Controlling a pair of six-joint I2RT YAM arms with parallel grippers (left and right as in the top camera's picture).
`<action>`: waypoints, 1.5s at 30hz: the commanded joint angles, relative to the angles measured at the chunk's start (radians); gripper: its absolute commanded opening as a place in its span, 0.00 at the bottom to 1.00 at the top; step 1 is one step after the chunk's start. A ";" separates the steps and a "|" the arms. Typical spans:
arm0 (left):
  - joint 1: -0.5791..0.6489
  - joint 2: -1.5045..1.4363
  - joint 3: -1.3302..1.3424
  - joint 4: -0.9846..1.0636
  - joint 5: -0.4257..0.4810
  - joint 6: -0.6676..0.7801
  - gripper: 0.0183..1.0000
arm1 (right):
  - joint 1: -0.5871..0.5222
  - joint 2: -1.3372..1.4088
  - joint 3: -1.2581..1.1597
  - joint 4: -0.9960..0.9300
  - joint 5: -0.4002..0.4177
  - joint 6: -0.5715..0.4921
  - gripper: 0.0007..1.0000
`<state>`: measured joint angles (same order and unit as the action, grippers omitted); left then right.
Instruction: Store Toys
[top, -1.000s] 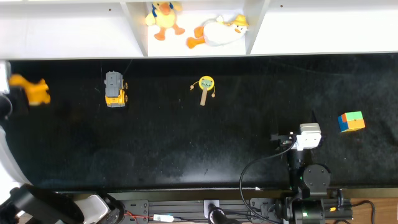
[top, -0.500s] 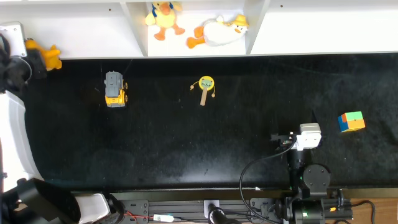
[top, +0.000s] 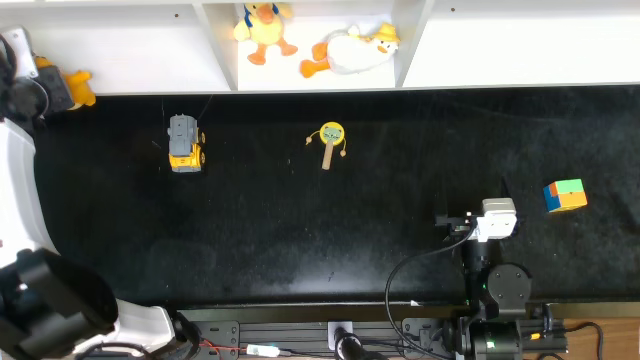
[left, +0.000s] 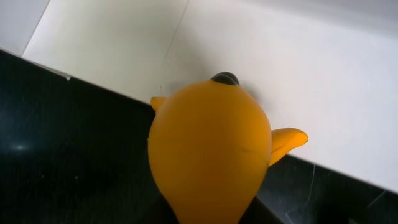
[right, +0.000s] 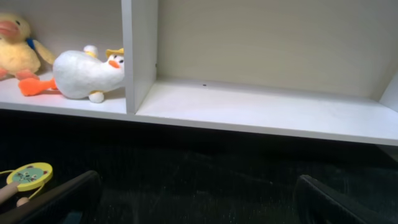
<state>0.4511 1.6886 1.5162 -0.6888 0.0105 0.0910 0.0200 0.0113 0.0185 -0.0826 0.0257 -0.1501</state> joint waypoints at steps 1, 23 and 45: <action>-0.018 0.031 0.082 0.004 -0.005 -0.021 0.15 | 0.004 -0.006 -0.014 0.005 -0.006 0.008 1.00; -0.079 0.058 0.129 -0.055 -0.134 0.043 0.15 | 0.004 -0.006 -0.014 0.005 -0.006 0.008 1.00; -0.074 0.122 0.129 0.058 -0.087 0.035 0.16 | 0.004 -0.006 -0.014 0.005 -0.006 0.008 0.99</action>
<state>0.3729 1.7905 1.6131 -0.6498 -0.0921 0.1146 0.0204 0.0113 0.0185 -0.0822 0.0254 -0.1501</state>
